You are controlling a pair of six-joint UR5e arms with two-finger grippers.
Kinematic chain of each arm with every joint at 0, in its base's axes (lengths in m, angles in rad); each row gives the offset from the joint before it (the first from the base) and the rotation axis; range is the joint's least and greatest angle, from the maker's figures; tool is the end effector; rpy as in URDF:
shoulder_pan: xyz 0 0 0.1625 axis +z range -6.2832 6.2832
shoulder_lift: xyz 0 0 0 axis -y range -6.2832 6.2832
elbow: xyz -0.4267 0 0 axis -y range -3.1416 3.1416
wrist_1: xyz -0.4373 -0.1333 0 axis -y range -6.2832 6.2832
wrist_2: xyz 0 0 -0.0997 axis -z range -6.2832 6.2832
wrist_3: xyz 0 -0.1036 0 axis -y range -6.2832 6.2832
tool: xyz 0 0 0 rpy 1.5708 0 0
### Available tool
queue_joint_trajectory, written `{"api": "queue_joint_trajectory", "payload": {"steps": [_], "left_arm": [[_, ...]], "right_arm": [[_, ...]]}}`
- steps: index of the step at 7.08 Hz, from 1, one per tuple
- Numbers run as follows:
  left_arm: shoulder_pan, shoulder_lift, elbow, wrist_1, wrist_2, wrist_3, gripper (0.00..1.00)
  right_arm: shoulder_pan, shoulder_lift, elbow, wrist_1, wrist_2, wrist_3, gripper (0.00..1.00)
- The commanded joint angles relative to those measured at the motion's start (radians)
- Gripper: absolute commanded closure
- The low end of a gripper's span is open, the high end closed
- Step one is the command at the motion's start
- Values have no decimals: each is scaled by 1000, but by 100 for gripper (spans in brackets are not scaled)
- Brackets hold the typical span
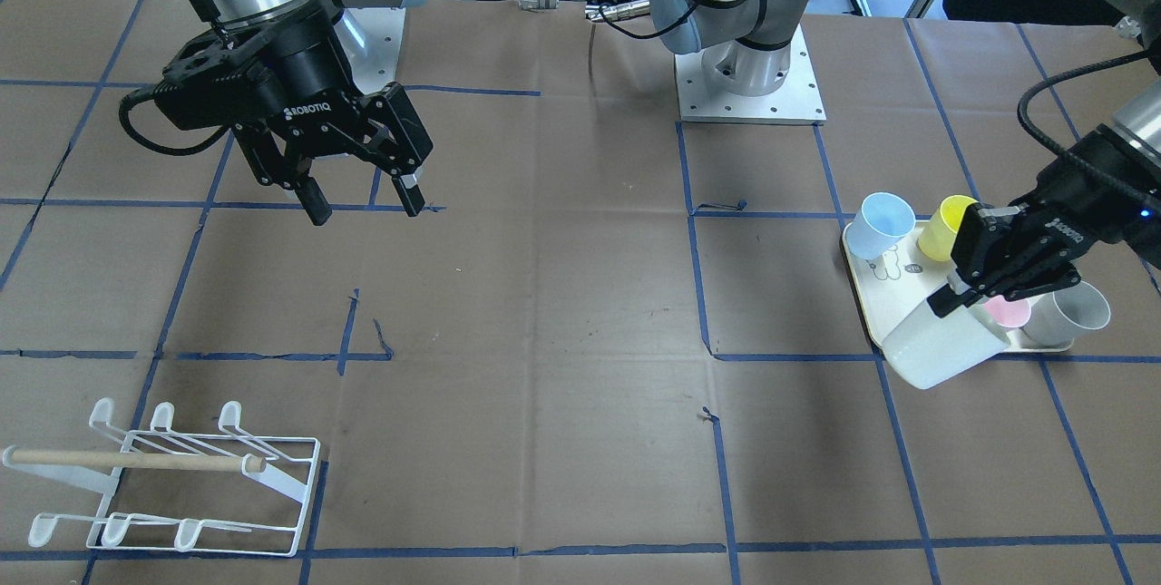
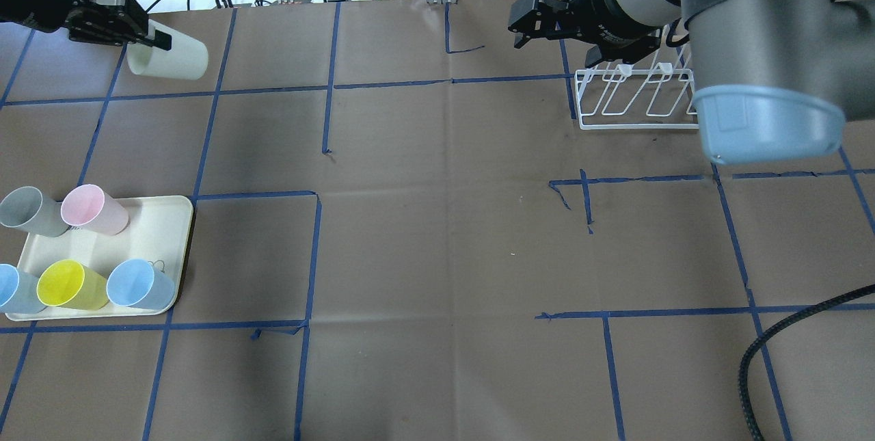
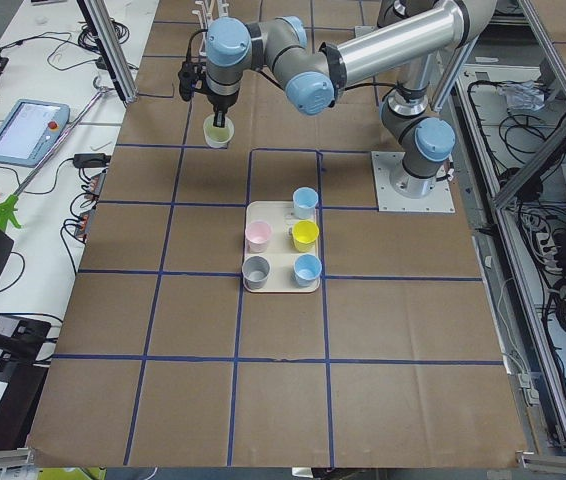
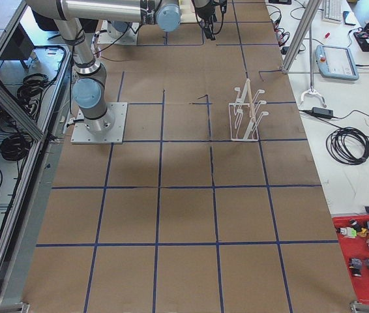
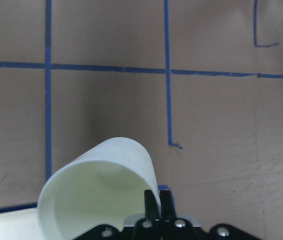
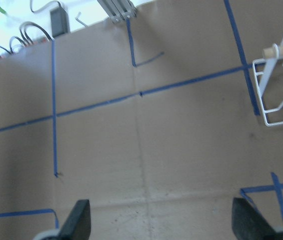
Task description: Transfer IKEA cup to right arm and place on rack
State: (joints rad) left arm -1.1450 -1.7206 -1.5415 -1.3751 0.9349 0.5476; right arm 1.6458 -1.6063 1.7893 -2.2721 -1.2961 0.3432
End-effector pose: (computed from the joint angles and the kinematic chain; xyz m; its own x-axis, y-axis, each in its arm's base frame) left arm 0.0718 -0.6301 0.4562 -0.8557 0.2238 0.4665 0.0394 0.9272 -0.3725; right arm 0.2022 -0.5372 0.4721 -0.9162 0.0974 -0.3886 0.2583 0.8851 -0.3872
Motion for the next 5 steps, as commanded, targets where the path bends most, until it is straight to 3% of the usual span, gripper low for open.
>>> {"api": "queue_joint_trajectory", "payload": {"steps": [1,3,5], "left_arm": [[-63,19,-73,216,-169,86,100],[-155,44,-184,536,-252,114,99],[-182,40,-335,866,-332,109,99]], "right_arm": [[2,-9,172,-368,99,145,0],[0,-7,337,-727,205,373,0],[3,0,418,-973,241,724,0]]}}
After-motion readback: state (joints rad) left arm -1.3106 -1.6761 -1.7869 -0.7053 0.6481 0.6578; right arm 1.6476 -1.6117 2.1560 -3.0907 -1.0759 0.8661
